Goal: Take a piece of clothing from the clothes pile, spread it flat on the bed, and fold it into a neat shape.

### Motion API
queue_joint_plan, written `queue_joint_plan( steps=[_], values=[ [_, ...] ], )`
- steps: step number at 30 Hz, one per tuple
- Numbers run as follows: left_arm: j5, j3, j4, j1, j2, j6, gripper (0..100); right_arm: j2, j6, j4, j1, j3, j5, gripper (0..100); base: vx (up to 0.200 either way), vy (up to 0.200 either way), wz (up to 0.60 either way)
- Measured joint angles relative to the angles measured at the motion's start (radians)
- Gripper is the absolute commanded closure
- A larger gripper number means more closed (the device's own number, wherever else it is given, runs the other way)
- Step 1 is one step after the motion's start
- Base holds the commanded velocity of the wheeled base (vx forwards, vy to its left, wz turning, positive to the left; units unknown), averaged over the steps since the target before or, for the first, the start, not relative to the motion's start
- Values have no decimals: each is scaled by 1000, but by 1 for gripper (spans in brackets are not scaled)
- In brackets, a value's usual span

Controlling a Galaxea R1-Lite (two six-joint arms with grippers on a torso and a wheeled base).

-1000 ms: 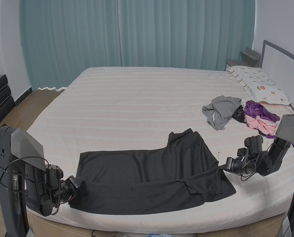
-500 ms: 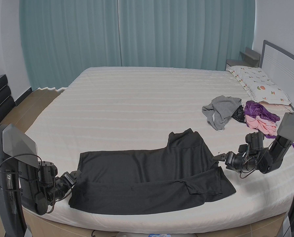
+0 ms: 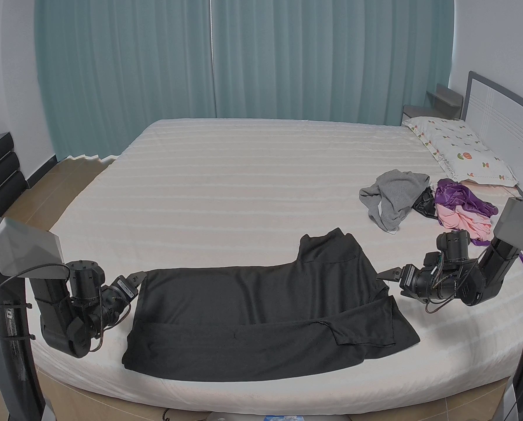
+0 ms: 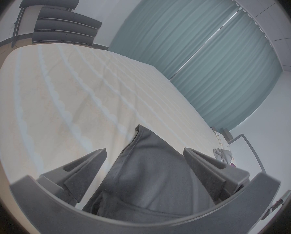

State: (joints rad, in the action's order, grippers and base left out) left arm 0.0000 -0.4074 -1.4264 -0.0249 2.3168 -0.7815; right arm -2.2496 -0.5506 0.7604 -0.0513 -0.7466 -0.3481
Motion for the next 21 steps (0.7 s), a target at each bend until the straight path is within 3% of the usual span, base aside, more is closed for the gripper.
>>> queue_joint_plan(
  steps=[9,15,21],
  values=[
    [-29,-377,313,-6,53,1,0,-4,0,-1,-6,-1,0,0,0,0,0],
    [-43,-593,558,-9,124,85,0,-11,0,-1,-12,-1,2,0,0,0,0],
    [-52,-691,621,-4,176,126,0,-20,0,-5,-22,-5,3,0,0,0,0]
  ],
)
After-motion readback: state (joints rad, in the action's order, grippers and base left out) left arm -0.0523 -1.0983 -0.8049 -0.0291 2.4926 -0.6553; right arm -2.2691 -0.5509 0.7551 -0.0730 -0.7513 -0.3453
